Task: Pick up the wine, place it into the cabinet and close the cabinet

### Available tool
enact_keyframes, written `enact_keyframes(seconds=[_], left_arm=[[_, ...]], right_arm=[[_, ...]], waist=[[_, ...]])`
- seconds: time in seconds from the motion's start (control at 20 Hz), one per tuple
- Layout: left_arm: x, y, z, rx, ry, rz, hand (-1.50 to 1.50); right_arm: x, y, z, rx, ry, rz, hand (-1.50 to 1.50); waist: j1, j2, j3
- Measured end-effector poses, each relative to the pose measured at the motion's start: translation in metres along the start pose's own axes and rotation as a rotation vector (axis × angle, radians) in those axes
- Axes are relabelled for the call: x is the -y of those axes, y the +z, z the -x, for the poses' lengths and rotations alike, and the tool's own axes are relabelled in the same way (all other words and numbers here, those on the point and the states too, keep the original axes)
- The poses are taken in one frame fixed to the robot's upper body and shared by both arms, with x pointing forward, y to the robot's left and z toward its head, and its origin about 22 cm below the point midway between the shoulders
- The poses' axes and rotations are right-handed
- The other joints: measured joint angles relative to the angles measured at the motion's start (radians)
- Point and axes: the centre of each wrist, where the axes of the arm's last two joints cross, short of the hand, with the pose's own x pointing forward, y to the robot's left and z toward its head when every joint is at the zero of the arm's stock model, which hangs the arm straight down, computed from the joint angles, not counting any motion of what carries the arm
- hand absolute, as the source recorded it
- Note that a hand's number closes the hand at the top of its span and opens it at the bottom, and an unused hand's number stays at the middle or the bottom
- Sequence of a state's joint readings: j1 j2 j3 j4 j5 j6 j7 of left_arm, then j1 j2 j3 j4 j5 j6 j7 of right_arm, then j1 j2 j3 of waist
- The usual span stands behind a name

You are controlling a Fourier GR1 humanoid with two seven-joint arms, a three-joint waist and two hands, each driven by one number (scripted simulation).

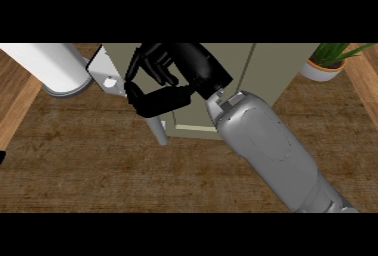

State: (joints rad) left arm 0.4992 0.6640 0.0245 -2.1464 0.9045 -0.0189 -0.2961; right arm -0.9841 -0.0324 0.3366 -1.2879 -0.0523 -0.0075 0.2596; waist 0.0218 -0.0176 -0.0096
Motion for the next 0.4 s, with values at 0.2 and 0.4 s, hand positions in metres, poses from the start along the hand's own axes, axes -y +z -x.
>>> enact_keyframes(seconds=[0.2,0.4], left_arm=[[0.004,-0.006,0.008,0.001,0.007,-0.005,-1.50],[0.008,-0.014,0.015,0.006,0.000,-0.011,-1.50]], right_arm=[[0.006,-0.003,0.005,0.029,0.017,-0.033,1.50],[0.009,-0.007,0.008,0.053,0.029,-0.053,1.50]], waist=[[0.002,-0.002,-0.006],[0.002,-0.003,-0.010]])
